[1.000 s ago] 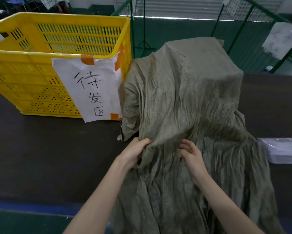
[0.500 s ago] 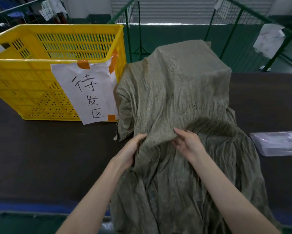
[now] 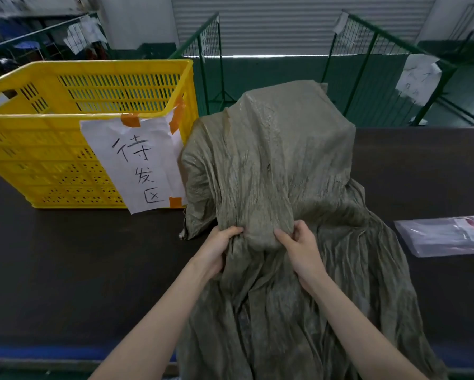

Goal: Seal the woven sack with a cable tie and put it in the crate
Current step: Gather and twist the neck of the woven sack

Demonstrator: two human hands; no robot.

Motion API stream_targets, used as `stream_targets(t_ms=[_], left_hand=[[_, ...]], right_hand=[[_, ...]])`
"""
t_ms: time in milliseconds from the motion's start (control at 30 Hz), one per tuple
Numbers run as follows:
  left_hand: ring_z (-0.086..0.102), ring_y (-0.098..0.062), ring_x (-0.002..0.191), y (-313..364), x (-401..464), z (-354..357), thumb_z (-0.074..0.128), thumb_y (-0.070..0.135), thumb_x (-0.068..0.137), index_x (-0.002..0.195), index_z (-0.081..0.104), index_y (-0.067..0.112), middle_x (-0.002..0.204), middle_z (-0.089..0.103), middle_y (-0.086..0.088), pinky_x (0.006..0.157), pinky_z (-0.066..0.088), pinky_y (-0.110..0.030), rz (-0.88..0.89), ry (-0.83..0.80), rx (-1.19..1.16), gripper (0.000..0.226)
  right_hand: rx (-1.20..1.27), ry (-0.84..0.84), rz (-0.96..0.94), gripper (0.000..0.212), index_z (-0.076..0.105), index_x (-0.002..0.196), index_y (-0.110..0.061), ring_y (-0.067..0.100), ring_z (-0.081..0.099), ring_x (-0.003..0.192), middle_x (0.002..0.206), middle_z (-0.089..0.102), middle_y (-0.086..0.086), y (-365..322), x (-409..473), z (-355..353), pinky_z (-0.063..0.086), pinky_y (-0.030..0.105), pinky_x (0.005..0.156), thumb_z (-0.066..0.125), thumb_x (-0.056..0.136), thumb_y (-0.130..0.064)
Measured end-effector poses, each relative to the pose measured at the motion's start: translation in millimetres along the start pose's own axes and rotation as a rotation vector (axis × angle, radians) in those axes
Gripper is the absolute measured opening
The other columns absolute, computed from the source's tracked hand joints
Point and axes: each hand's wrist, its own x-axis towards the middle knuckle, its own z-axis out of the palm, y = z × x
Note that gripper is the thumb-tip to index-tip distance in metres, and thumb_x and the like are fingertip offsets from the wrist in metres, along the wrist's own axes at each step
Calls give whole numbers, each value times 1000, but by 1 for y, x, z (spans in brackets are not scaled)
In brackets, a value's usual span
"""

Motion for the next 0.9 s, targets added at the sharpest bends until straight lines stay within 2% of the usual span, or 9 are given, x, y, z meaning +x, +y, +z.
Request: stream_targets(t_ms=[133,233,333,467,533,633,700,833,900], left_hand=[[62,-29,109,0,0,8,48,8,90,129,56,6,117,66,-14,98,48,-42,-91,7,21,40],[63,-29,100,12,-3,6,52,22,90,113,65,7,105,71,-14,85,50,-38,-176,-46,-43,31],[63,-30,105,25,2,-7,51,39,92,114,65,11,101,74,-14,90,48,-43,-86,-57,-242,38],[59,-32,115,42,15,-8,53,61,85,122,62,10,117,68,-19,94,46,-49,-105,-70,-321,63],[59,-32,114,51,20,3,55,63,82,119,64,11,119,66,-19,92,47,-48,-107,-101,-236,64],[64,-26,99,60,24,31,57,55,86,102,68,9,99,72,-14,84,50,-40,-141,-135,-5,49],[66,-23,91,60,31,45,62,47,85,100,68,7,93,73,-12,79,53,-36,-208,-147,143,43],[64,-24,97,59,39,63,68,47,80,116,64,7,101,70,-11,94,50,-38,-319,-158,403,54],[65,-24,92,58,42,68,66,47,83,108,66,7,95,70,-10,90,51,-37,-349,-174,499,47]], right_hand=[[52,9,8,15,50,92,-8,23,61,87,90,61,11,4,-6,1,50,39,80,63,89,-14],[59,9,7,9,57,97,-16,28,65,97,102,67,15,7,-8,-1,51,49,90,61,90,-21],[25,11,-5,8,61,93,-23,34,62,99,103,66,17,10,-8,-5,48,56,92,60,89,-30],[-44,2,-95,6,59,97,-21,17,65,92,96,69,3,11,-12,-5,52,35,85,56,93,-18],[-105,8,-146,9,58,95,-22,6,64,84,91,68,-4,12,-15,-3,50,21,76,55,93,-14],[-211,3,-215,13,58,100,-20,-10,60,84,93,67,-9,13,-18,0,42,4,68,54,93,-9],[-267,-5,-262,20,58,103,-22,-8,60,88,96,67,-9,15,-18,2,42,6,70,54,92,-6],[-332,-18,-319,26,61,107,-19,9,60,95,101,66,-2,22,-17,8,47,25,80,54,87,-3],[-366,-37,-340,26,61,106,-16,12,59,96,101,64,0,24,-17,9,44,19,81,54,86,-1]])
